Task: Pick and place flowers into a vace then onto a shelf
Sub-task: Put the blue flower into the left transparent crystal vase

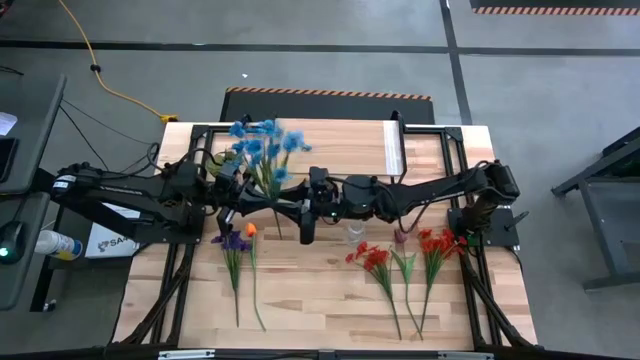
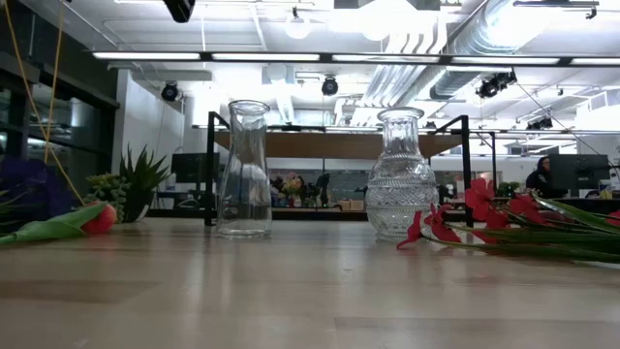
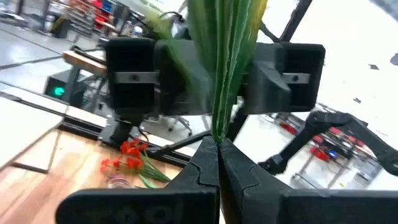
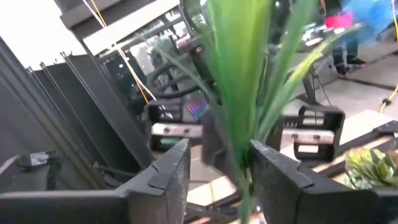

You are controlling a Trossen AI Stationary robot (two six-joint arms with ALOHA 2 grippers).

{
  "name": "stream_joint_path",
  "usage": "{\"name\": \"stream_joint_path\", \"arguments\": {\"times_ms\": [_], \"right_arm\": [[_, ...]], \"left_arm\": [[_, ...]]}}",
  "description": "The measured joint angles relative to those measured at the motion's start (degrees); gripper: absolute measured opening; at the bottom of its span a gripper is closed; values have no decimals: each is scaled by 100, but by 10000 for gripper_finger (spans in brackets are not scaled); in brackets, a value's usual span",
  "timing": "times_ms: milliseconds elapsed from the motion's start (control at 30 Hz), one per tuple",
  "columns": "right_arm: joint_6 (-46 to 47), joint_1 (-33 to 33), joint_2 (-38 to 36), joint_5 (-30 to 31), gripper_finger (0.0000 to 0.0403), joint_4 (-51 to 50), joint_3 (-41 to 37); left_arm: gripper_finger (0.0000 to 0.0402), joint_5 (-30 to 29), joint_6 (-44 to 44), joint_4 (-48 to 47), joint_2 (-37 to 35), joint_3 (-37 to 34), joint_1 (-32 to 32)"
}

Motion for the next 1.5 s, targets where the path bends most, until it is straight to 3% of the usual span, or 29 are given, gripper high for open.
{"name": "stream_joint_path", "arguments": {"times_ms": [367,767,967,1233,1500], "right_arm": [[88,30,-338,-56,179,-956,4],[498,41,-618,-10,163,-2479,2],[646,39,-846,309,152,-3428,2],[555,37,-1122,879,145,-4468,2],[485,30,-1387,1648,141,-6195,-2]], "left_arm": [[27,-141,2,-64,-14,-2,7],[27,-133,28,-56,-165,0,1],[27,-94,150,525,-366,0,-2],[27,596,192,1398,-525,2,-3],[27,1833,42,2148,-513,4,-4]]}}
